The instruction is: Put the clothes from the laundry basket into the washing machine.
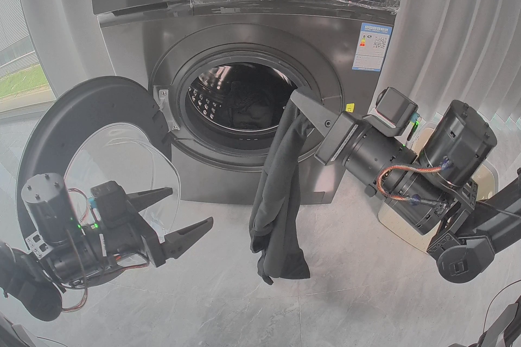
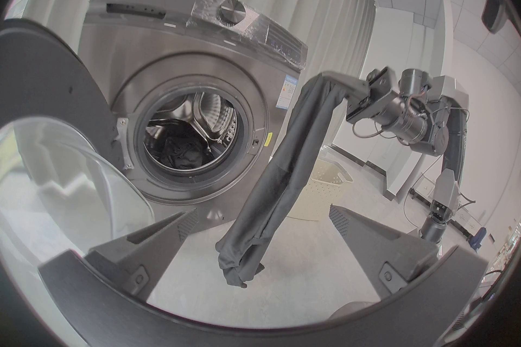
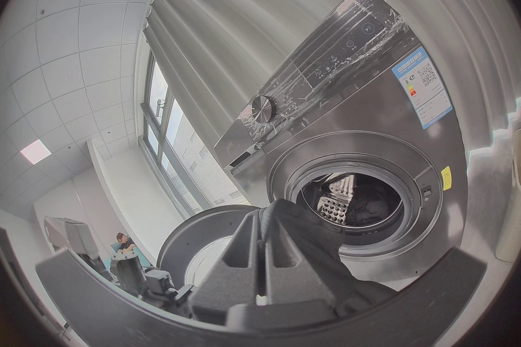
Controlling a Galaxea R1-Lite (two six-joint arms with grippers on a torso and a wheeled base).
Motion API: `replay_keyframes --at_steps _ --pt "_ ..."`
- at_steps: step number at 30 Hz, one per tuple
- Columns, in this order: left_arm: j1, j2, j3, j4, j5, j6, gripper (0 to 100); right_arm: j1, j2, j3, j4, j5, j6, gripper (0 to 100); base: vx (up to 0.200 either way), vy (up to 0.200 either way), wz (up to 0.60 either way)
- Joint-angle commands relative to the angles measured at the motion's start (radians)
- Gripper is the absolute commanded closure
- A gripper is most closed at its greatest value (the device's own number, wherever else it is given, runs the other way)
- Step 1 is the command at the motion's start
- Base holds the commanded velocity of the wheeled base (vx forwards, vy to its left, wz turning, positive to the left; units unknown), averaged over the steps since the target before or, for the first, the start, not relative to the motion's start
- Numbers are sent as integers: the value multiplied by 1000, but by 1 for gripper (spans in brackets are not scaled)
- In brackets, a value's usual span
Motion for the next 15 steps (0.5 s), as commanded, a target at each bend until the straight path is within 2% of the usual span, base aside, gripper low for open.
replay_keyframes --at_steps 1,6,10,15 --pt "-50 223 31 -124 14 -19 0 5 -4 -5 0 -1 2 100 0 0 0" --pt "-59 358 34 -219 12 -26 0 8 -4 -4 0 -1 2 100 0 0 0" --pt "-59 495 2 -351 14 -34 0 14 -4 -1 -1 -1 2 100 0 0 0" --pt "-62 552 -19 -357 2 -39 0 15 -4 2 -3 -1 5 100 0 0 0"
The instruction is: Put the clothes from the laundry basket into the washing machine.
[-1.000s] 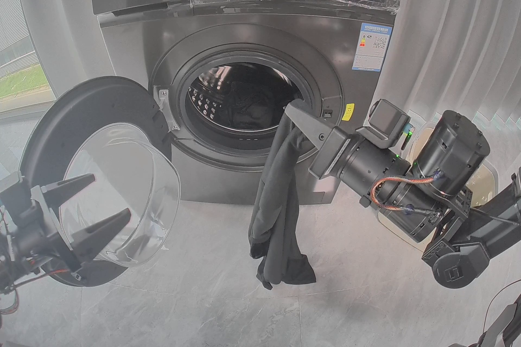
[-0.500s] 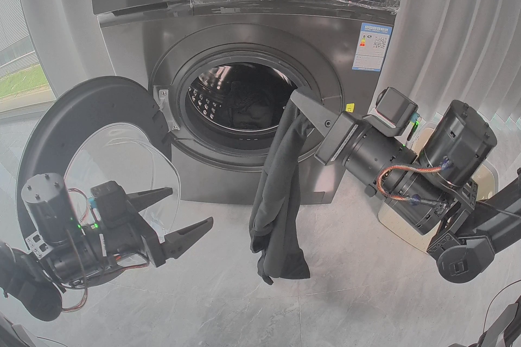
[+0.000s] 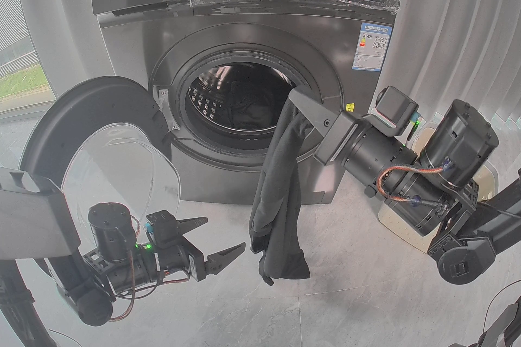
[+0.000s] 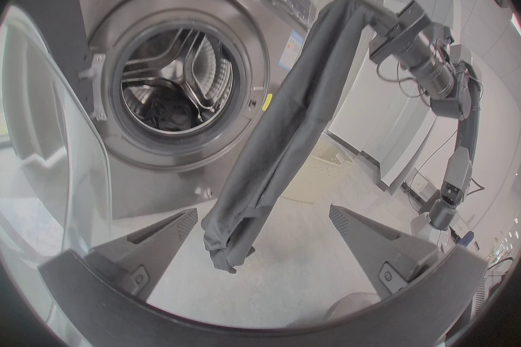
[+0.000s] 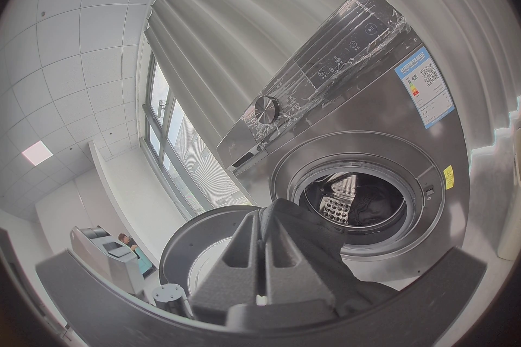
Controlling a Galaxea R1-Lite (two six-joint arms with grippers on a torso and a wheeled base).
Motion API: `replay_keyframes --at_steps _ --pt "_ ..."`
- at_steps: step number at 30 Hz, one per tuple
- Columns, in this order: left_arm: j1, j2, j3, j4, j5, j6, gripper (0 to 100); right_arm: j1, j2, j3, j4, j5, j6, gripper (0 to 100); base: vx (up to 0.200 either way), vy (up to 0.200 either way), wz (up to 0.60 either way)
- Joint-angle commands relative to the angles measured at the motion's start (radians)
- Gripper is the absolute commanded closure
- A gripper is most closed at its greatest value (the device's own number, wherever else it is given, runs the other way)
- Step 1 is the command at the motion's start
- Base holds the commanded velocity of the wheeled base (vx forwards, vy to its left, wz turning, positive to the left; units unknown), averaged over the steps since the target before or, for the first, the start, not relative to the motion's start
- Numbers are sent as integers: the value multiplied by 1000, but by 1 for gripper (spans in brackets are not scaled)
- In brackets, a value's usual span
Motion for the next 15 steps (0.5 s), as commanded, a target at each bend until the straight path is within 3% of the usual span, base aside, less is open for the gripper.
replay_keyframes --at_steps 1,7,15 --pt "-5 132 -42 -17 -6 -5 0 6 0 4 -2 0 4 100 0 0 0" --pt "-24 181 -111 -16 -6 -8 0 16 0 4 -7 0 7 100 0 0 0" --pt "-47 252 -192 -16 -6 -39 0 20 0 5 -10 0 7 100 0 0 0"
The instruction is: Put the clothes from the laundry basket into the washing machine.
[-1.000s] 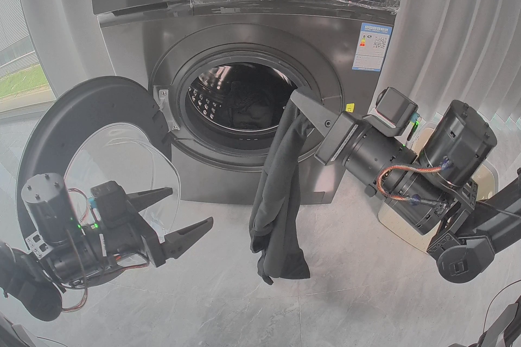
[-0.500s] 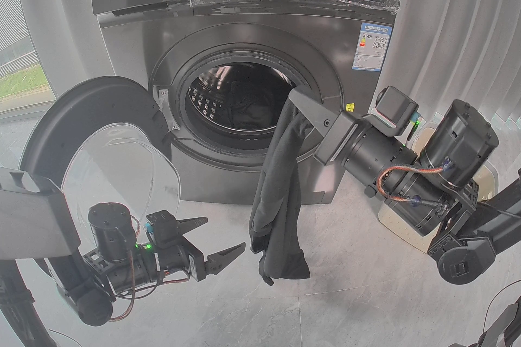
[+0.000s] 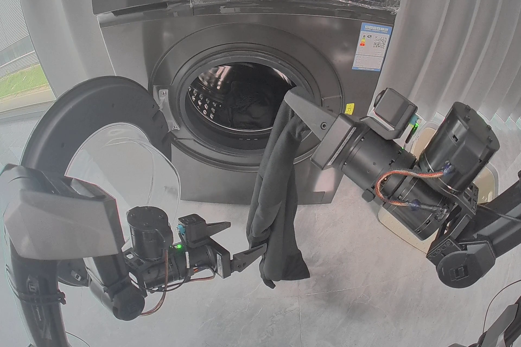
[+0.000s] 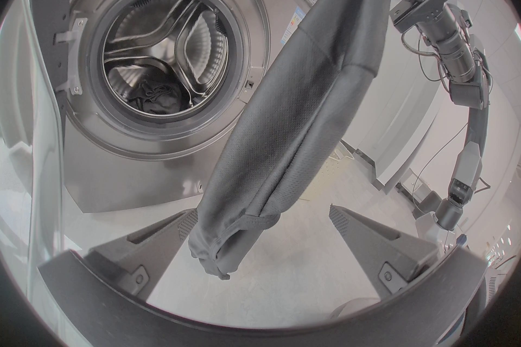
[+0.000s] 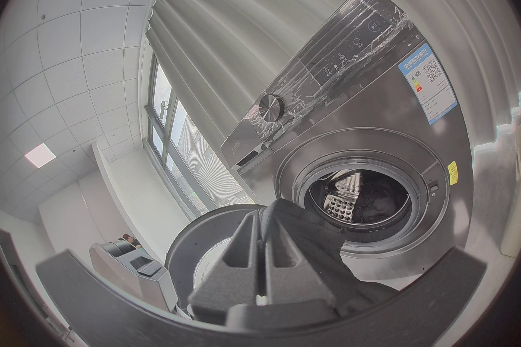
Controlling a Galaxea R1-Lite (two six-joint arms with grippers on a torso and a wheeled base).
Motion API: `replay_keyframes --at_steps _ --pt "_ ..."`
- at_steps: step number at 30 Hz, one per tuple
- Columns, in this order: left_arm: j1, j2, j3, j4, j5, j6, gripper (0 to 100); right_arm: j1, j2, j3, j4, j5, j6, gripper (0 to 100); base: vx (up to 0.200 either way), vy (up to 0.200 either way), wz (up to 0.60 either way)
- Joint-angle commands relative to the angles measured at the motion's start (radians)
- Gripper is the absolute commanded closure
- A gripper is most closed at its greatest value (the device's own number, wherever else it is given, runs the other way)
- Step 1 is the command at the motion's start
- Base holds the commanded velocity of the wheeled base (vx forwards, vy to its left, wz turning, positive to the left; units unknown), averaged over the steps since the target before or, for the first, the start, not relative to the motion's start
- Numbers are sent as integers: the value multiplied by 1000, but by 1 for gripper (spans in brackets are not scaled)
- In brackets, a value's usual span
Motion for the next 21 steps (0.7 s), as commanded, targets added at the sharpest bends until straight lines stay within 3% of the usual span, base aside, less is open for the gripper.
replay_keyframes --at_steps 1,7,8,21 --pt "-12 71 -52 0 -1 -21 0 2 0 0 -1 0 0 100 0 0 0" --pt "-14 140 -155 -1 12 -24 0 2 0 8 -6 0 0 100 0 0 0" --pt "-14 146 -163 -1 12 -24 100 2 -3 11 -6 0 0 100 0 0 0" --pt "-12 103 -196 -3 12 -26 100 -24 -27 49 5 0 0 100 0 0 0"
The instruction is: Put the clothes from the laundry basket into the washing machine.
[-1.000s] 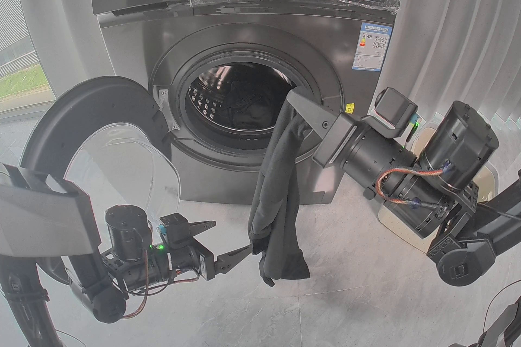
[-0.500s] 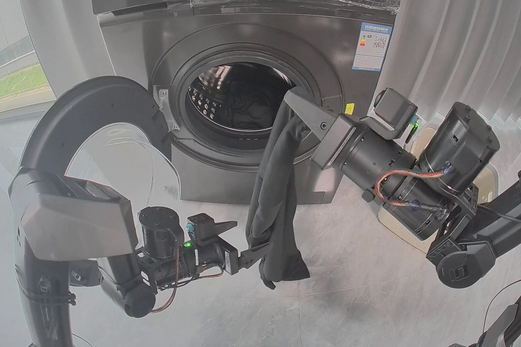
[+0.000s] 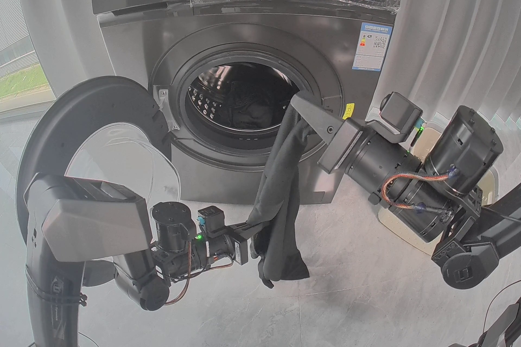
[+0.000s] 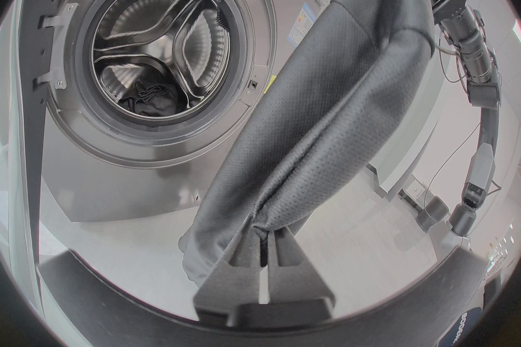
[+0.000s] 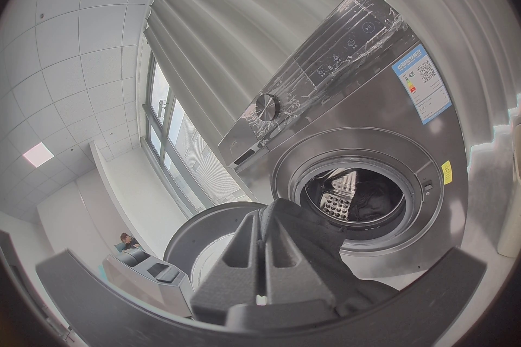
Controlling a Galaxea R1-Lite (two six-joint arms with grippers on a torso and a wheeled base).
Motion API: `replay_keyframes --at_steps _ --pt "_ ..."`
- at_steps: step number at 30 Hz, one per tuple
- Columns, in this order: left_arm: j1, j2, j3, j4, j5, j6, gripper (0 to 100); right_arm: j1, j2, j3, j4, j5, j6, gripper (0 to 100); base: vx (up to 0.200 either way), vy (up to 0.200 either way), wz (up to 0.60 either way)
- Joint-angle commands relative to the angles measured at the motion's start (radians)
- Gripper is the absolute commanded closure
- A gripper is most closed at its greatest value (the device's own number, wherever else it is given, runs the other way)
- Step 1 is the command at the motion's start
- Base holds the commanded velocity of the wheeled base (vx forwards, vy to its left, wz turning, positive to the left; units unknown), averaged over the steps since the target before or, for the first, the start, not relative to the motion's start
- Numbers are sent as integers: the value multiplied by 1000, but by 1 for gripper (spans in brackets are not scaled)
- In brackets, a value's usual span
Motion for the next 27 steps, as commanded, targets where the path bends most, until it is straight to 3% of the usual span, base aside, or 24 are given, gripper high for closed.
replay_keyframes --at_steps 1,9,14,15,22,27 --pt "-2 -67 16 -1 1 4 100 -28 -13 28 11 -1 -2 100 0 0 0" --pt "-40 -354 171 0 -2 -1 100 -143 -4 142 5 12 -11 100 0 0 0" --pt "-80 -477 300 0 -2 8 100 -152 15 192 -11 58 -10 100 0 0 0" --pt "-87 -497 328 0 -4 10 100 -152 18 191 -28 62 -10 0 0 0 0" --pt "-91 -560 380 0 -7 5 100 -188 56 224 -48 54 -13 0 0 0 0" --pt "-95 -564 355 0 -1 7 100 -209 144 298 -87 52 -77 0 0 0 0"
